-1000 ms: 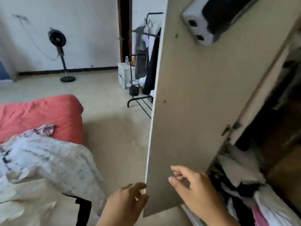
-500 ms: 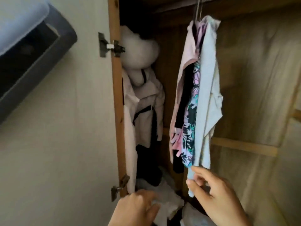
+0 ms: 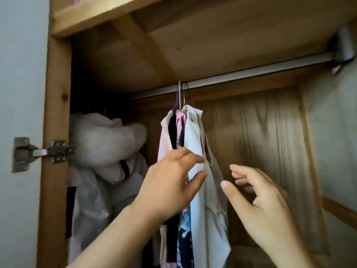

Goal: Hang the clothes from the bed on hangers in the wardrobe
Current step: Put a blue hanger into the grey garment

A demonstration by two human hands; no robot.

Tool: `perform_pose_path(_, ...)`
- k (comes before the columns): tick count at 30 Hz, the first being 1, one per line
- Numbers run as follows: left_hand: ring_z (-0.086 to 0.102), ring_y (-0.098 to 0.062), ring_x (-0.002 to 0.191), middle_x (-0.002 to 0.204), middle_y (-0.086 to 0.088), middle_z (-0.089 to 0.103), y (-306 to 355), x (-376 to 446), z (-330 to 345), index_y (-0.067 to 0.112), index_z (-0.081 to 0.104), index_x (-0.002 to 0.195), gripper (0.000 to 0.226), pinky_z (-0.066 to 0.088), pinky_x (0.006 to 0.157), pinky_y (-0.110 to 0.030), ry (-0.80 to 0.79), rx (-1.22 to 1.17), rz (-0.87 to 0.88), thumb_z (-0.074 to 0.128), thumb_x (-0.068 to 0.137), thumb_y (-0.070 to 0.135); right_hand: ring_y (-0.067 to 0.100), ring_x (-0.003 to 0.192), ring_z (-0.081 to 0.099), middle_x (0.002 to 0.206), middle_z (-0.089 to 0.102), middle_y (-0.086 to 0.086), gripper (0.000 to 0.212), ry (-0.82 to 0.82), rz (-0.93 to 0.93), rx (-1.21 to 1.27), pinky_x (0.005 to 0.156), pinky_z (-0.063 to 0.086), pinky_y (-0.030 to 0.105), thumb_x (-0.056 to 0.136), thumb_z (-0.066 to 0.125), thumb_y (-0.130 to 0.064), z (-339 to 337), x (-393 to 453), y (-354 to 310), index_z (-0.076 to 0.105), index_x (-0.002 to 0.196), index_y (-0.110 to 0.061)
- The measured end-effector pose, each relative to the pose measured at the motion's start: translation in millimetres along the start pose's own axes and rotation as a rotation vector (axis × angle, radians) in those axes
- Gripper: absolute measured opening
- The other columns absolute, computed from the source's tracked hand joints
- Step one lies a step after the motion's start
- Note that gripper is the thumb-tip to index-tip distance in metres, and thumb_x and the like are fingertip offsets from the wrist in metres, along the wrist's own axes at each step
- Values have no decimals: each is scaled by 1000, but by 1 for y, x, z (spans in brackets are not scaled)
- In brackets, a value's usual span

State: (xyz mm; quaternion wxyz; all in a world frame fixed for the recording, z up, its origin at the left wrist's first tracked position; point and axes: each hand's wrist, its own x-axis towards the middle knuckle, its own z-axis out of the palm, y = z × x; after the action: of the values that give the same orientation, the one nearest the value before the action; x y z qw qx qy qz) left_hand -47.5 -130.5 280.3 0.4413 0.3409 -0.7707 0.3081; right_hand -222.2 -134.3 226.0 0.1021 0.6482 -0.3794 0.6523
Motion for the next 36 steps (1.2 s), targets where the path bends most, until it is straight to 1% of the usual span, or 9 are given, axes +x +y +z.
perform_pose_path(2, 58, -15, 101, 105, 7, 63, -7, 39, 1, 23, 66, 108, 42, 54, 76, -37, 59, 71, 53, 43, 85, 49, 1, 89, 57, 95, 59, -18, 38, 17, -3, -12, 74, 42, 12, 81, 60, -46, 7, 23, 2, 65, 113, -25)
perform_pose_path(5, 51, -21, 113, 119, 0, 57, -19, 87, 4, 19, 60, 122, 40, 43, 91, -37, -20, 208, 53, 52, 90, 42, 9, 96, 58, 100, 58, -14, 38, 11, 3, -16, 78, 44, 16, 81, 61, -38, 23, 49, 4, 63, 116, -23)
perform_pose_path(9, 53, -23, 109, 118, -3, 54, -42, 127, 16, 19, 54, 122, 39, 41, 76, -32, -177, 387, -82, 52, 90, 42, 13, 104, 54, 109, 58, -8, 38, -29, 29, -34, 88, 47, 30, 84, 62, -35, 43, 74, 6, 59, 120, -23)
perform_pose_path(12, 58, -24, 93, 104, -3, 58, -57, 143, 25, 17, 55, 112, 33, 41, 67, -31, -243, 468, -191, 55, 89, 41, 13, 103, 55, 109, 59, -6, 36, -2, 35, -60, 87, 47, 29, 85, 62, -34, 54, 90, 9, 60, 119, -22)
perform_pose_path(15, 50, -21, 77, 81, 0, 47, -65, 157, 33, 16, 54, 111, 29, 38, 63, -31, -310, 596, -302, 52, 92, 38, 13, 103, 55, 112, 59, -6, 36, 17, 52, -71, 84, 45, 24, 86, 62, -35, 64, 100, 11, 59, 120, -22)
perform_pose_path(19, 54, -22, 83, 83, -2, 50, -75, 173, 50, 14, 54, 117, 26, 42, 69, -31, -369, 722, -352, 47, 96, 27, 9, 104, 53, 112, 58, -8, 37, 8, 51, -73, 85, 44, 24, 87, 60, -38, 67, 100, 18, 57, 121, -25)
perform_pose_path(25, 59, -27, 99, 112, -8, 58, -99, 179, 63, 8, 45, 121, 28, 41, 68, -34, -313, 677, -402, 44, 95, 17, 10, 99, 55, 101, 55, -12, 35, 10, 37, -61, 85, 45, 25, 84, 64, -36, 63, 95, 38, 60, 116, -23)
perform_pose_path(32, 58, -29, 85, 103, -11, 59, -117, 181, 28, 9, 42, 108, 16, 40, 64, -34, -129, 663, -409, 36, 95, 17, 13, 101, 59, 110, 63, -5, 39, 9, 30, -77, 87, 47, 28, 84, 64, -37, 64, 104, 46, 60, 119, -22)
perform_pose_path(36, 54, -27, 76, 97, -9, 60, -120, 158, 11, 13, 40, 106, 14, 38, 61, -34, -142, 644, -364, 35, 97, 22, 9, 107, 56, 116, 60, -9, 41, -44, 39, -82, 89, 45, 24, 87, 59, -42, 64, 100, 45, 55, 124, -26)
